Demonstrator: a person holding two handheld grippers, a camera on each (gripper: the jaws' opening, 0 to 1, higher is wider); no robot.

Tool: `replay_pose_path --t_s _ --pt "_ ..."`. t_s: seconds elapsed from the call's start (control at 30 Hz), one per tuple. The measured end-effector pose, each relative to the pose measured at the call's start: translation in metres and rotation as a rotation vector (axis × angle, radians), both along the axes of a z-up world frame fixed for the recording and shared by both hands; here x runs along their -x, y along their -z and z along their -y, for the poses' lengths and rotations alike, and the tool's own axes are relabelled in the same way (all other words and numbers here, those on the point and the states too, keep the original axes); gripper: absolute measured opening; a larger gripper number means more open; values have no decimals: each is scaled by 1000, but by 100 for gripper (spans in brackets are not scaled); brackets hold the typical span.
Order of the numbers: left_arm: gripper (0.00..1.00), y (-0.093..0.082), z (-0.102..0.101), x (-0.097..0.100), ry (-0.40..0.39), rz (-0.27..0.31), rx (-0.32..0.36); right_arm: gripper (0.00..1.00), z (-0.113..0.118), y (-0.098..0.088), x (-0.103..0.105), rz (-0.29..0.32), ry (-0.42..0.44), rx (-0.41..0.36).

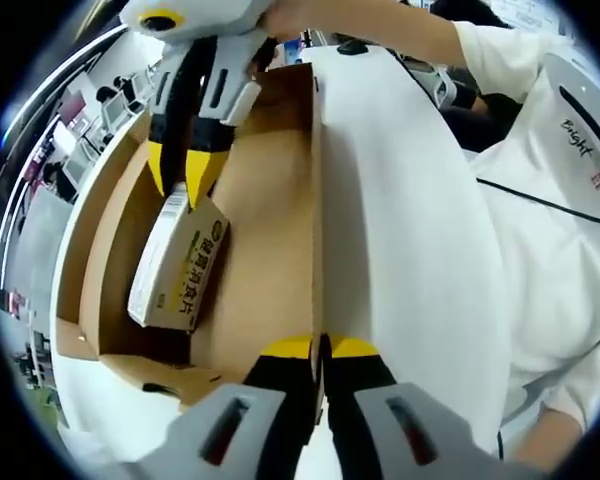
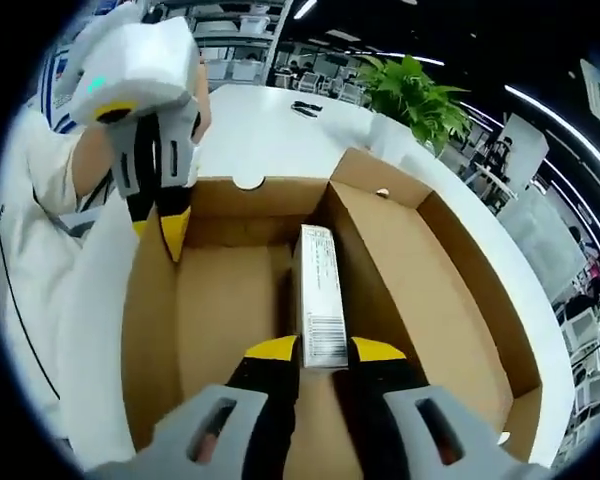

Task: Operate the shoe box by opening the lid, removing the specified soft item, and placing it in the target area until the item is outside and the box remains undamaged.

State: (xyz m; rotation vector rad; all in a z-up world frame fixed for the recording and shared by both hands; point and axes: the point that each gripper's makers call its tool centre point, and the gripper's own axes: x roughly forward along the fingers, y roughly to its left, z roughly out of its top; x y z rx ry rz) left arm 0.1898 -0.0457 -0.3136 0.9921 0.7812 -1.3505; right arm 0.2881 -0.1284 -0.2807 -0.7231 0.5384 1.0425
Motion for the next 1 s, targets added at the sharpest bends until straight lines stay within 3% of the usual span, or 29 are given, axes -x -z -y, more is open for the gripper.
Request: replay_pose_path --t_s 0.17,0.23,0.3,0.37,0.47,0.57,0.67,1.0 --pt "2 0 0 0 -2 -5 -2 24 -15 -5 4 8 -36 31" --pt "2 0 0 -1 -2 -5 -3 24 -18 -4 1 53 -83 107" --pt "2 0 0 -1 -3 0 0 23 -18 3 1 -6 -65 169" --pt "2 0 0 -1 -4 6 1 23 -22 2 -7 -18 -61 157" --pt "2 0 0 -1 -5 5 0 23 -22 10 -2 -88 -46 149" --pt "2 0 0 -1 -3 4 2 20 -13 14 -21 -101 -20 166" --pt "2 -1 0 -1 -2 1 4 19 -12 13 -15 -154 -14 134" --pt "2 -1 -1 -1 -6 -5 5 19 16 14 5 -222 -10 270"
